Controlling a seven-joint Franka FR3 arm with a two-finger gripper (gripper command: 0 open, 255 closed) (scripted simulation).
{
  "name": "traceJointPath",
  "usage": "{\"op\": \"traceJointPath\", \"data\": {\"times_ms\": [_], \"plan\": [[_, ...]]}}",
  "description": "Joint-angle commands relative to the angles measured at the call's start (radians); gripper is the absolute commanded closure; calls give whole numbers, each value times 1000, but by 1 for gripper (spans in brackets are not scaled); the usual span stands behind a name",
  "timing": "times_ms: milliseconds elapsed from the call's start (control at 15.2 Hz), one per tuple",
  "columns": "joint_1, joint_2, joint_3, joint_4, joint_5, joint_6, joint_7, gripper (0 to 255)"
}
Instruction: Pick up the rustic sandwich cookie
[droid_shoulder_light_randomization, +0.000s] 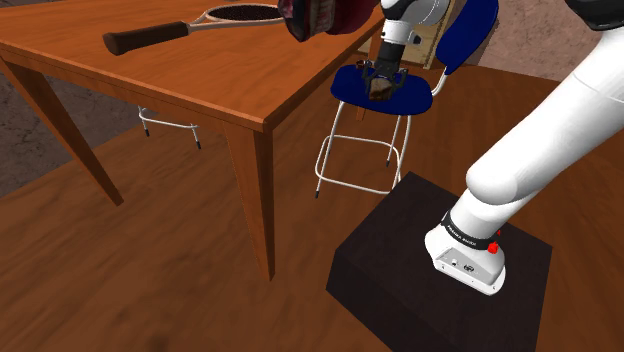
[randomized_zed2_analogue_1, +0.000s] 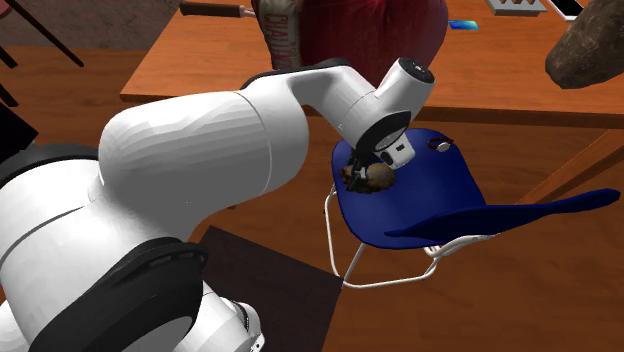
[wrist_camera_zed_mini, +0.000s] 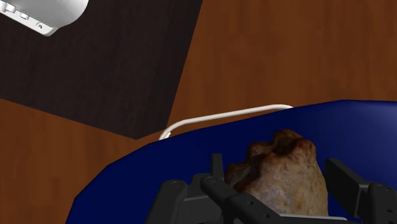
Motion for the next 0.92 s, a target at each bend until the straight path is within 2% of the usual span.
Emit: {"op": "traceJointPath", "data": {"times_ms": [0, 528, 858], "plan": [[0, 1, 0, -3, 0, 3, -1, 255], [0, 2, 1, -2, 1, 4, 1, 255], [0, -17, 1, 46, -5, -62, 12, 255]]}}
